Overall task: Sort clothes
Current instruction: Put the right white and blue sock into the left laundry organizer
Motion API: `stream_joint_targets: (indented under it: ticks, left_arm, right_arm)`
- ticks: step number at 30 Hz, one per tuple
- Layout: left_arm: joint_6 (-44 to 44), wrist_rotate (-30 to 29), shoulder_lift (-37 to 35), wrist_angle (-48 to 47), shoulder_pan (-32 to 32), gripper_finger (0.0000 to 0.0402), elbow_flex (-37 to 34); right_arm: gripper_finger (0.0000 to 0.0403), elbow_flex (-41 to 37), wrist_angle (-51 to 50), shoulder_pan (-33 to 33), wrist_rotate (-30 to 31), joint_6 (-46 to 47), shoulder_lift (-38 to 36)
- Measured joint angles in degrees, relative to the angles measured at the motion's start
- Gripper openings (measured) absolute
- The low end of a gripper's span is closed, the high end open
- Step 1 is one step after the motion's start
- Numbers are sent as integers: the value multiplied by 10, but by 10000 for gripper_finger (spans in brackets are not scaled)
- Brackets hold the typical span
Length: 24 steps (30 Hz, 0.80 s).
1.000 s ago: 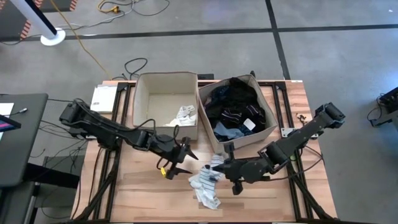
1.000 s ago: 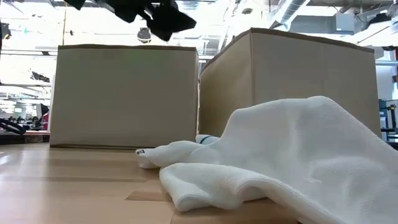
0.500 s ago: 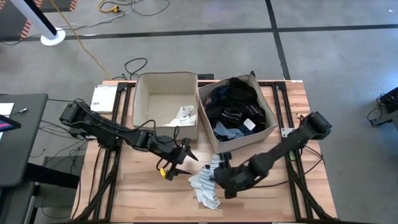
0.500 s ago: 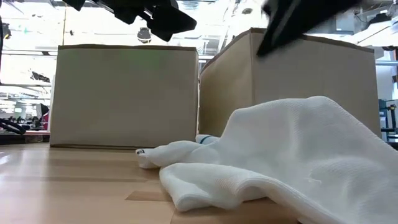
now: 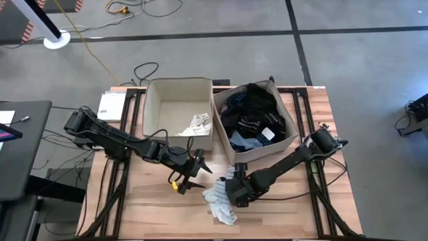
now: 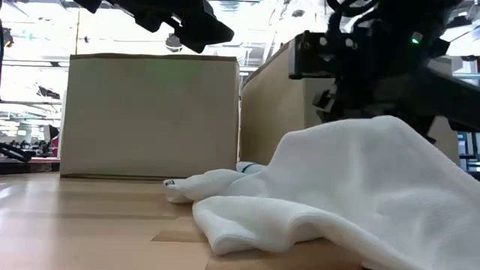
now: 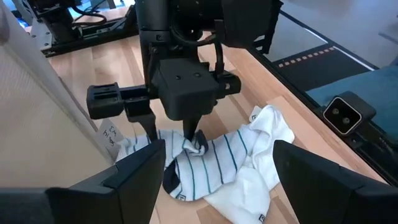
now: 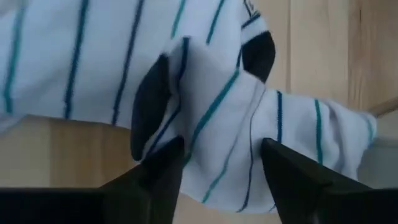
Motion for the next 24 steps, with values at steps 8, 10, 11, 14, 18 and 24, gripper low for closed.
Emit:
stream_joint_targets:
  ticks: [8,10,11,14,18,24]
  left_arm:
    - [4,0,0,-5,0,293,0]
    - [4,-1,0,-5,0,293,0]
    - [4,0,0,-4,0,293,0]
    - [4,-1,0,-4,0,293,0]
    - [11,-1,0,-3,0,293,0]
    - [20,-1,0,28,0,293,0]
  right_arm:
    - [30,-1,2,12,-4,-26,-9]
    - [16,-2,3,17,0,-26,-24]
    - [16,-1,3,20,4,-24,-35]
    - [10,-1,2,30,24,-24,-71]
    - [4,-1,11,47,65,-31,-133]
    - [3,-1,50,63,92,-79,-203]
